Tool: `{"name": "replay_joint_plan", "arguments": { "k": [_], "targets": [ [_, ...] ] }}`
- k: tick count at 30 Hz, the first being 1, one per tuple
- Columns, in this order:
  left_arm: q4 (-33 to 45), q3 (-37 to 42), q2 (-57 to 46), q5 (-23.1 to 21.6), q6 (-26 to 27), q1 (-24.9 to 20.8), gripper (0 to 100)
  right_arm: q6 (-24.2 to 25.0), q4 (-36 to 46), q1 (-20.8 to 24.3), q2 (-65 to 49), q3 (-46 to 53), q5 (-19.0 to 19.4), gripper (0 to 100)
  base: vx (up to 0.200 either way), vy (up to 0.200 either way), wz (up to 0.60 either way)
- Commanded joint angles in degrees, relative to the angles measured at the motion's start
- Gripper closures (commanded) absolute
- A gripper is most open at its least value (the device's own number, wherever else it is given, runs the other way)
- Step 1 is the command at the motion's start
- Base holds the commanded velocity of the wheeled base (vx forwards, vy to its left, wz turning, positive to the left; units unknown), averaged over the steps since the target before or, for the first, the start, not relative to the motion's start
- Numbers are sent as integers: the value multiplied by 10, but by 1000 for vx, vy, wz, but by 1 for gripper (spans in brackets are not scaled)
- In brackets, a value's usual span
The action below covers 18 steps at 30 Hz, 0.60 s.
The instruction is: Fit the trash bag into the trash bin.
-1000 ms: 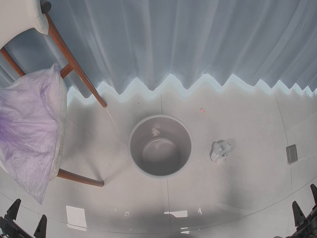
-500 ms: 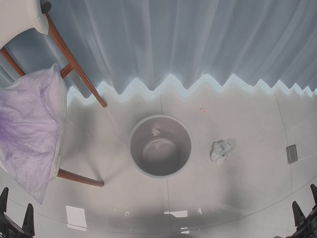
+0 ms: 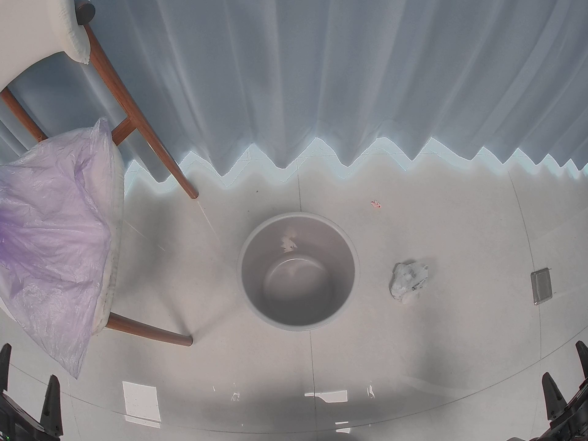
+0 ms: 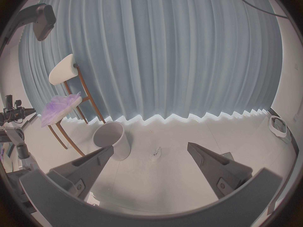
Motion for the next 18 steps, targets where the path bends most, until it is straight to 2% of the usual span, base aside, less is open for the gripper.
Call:
{"name": "replay_joint_plan", "arguments": {
  "k": [1,5,6,9,18],
  "targets": [
    [-41,10,-9,-12,-5,0,0,0,0,0,-9,10,0,0,0,0,0],
    [-55,10,-9,-50,-12,0,0,0,0,0,-9,10,0,0,0,0,0],
    [-55,10,-9,-77,-9,-1,0,0,0,0,-9,10,0,0,0,0,0],
    [-55,7,-9,-110,-4,-1,0,0,0,0,-9,10,0,0,0,0,0],
    [4,-58,-8,-108,-5,-2,0,0,0,0,-9,10,0,0,0,0,0]
  ]
}}
